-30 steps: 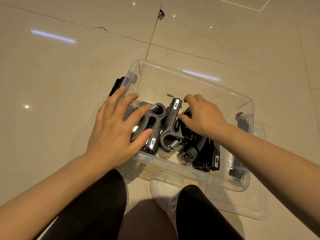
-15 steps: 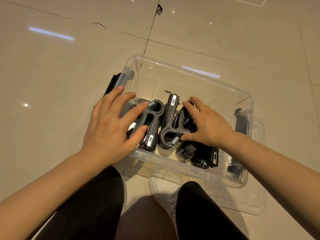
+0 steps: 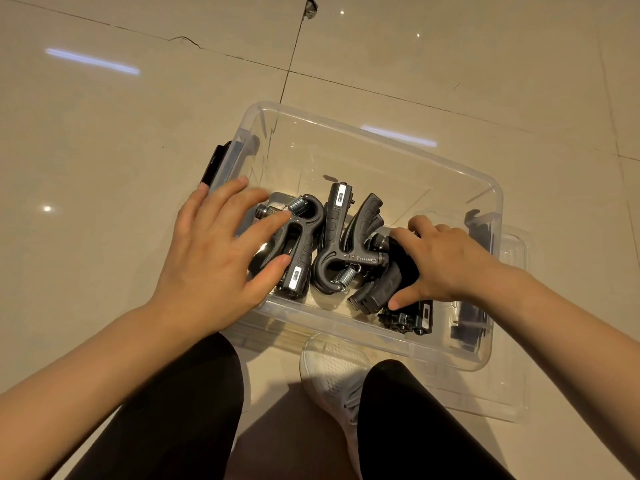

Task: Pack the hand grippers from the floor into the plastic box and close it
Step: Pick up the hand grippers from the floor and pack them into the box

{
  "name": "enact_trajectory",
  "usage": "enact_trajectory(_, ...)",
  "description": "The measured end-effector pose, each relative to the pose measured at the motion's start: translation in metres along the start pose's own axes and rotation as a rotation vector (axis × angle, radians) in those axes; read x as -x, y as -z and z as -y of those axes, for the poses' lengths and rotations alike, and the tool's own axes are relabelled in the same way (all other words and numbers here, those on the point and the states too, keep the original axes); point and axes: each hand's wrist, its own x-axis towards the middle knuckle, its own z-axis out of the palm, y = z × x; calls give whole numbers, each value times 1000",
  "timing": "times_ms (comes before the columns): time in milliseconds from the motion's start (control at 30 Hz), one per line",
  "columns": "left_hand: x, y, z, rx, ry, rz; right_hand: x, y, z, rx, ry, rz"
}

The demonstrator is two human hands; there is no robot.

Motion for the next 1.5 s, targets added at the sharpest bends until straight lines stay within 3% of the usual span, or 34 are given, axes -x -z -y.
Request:
enact_trajectory(133,-24,-2,-13,-75,-182,178,2,-3,0,-11,26,-28)
enact_trajectory(333,-73,-47,-35,-395,-447,655,-10,3,-6,-104,21,67)
enact_trajectory(500,-71,-66,-21,-361,-460,645,-18,5,-10,-115,64,124)
enact_trajectory(733,-72,-72,-21,-287,-446,667,-12,-6,-6,-55,37,-46)
enact_trajectory(933,-74,-72,-20,-267,-422,678,-13,-7,-6,-84,31,-41)
enact_trajectory(1133,-75,-76,-21,-338,-445,650,-9,0,-8,-203,62,-38)
enact_trajectory(1500,-75,-85,-22,-388,-484,564,-12,-1,-11,-206,51,-62)
